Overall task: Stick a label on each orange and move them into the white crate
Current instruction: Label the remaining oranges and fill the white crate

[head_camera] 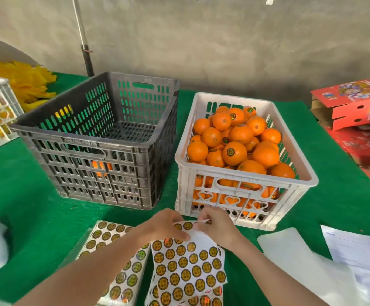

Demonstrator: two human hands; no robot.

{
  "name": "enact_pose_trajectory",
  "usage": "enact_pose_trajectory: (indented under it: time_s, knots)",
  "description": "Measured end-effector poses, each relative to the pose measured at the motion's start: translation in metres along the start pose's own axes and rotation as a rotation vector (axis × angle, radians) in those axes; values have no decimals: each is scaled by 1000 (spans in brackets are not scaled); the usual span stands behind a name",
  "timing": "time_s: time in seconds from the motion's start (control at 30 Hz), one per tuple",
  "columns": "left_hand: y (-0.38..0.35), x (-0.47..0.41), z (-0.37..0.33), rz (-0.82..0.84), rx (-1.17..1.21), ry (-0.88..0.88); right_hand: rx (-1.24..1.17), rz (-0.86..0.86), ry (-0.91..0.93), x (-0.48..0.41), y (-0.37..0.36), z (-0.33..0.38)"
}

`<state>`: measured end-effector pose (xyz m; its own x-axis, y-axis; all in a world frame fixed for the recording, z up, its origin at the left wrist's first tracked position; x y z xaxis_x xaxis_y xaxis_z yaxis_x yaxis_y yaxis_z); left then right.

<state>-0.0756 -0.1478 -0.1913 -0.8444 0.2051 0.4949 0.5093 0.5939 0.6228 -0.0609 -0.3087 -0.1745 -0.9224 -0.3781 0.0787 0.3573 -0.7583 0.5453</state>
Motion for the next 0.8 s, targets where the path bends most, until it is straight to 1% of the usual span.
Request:
enact_pose_trajectory:
  time_s: [0.07,0.13,0.23,0.27,0.3,0.33,0.4,0.5,0.7,0.8]
  knots:
    - [0,-2,0,47,147,29,-38,-31,34,5,3,8]
    - [4,-2,1,102,299,59,-1,-94,91,15,4,13]
    - [12,5,0,177,441,62,197,-329,398,37,9,29]
    - [15,7,-1,189,479,63,225,-366,483,43,7,33]
    - [17,10,-2,198,512,66,237,-364,533,48,4,35]
    - [19,12,-4,206,534,67,240,-340,551,51,0,37]
    - [21,16,-8,220,555,54,231,-291,510,53,-6,37]
    - [21,20,-13,209,574,71,210,-302,460,54,-9,39]
    - [18,22,-18,211,527,87,122,-361,464,57,-8,41]
    - [18,17,-15,224,501,74,79,-340,462,60,-10,40]
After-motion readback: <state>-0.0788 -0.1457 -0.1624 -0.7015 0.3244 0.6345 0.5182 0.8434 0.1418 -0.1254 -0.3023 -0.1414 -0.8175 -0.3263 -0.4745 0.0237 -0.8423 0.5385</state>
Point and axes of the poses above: each hand's wrist, its own x-axis away from the middle knuckle, its own y-axis out of the back of the hand, z = x × y, the point moved 4 cm from there along -x, towards the middle knuckle, and after that the axes turned 9 degrees about -x, right-handed, at the moved point
